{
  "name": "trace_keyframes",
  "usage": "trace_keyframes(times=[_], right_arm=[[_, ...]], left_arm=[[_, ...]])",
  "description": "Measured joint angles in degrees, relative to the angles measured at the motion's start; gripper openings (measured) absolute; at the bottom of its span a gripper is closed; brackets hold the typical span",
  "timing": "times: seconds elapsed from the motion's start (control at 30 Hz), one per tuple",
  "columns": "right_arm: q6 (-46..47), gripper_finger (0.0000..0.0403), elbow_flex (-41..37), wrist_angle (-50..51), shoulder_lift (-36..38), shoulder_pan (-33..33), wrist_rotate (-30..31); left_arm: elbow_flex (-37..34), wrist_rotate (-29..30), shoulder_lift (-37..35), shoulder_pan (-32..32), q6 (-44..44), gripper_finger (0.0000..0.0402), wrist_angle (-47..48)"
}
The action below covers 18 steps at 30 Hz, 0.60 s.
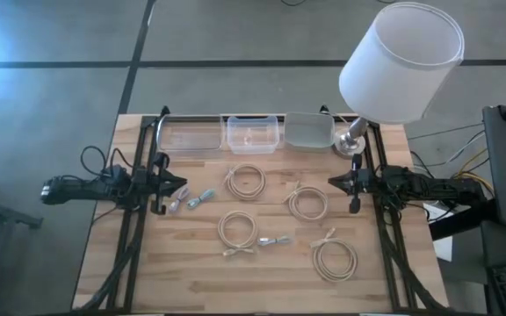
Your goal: Pick & Place USB Port
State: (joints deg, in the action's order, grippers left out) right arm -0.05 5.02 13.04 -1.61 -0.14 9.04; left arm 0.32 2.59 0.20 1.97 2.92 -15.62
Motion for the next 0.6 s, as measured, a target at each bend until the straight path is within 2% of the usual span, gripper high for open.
trace_keyframes(times=[0.2, 0.6], right_arm=[[0.0, 0.0029, 0.01, 0.0, 0.01, 0.0, 0.0], [0.0, 0.0029, 0.01, 0.01, 0.0, 0.0, 0.0]], left_arm=[[0.0, 0.0, 0.01, 0.01, -5.01, 0.003, 0.11], [0.48, -0.2, 0.01, 0.01, -5.03, 0.0026, 0.07]])
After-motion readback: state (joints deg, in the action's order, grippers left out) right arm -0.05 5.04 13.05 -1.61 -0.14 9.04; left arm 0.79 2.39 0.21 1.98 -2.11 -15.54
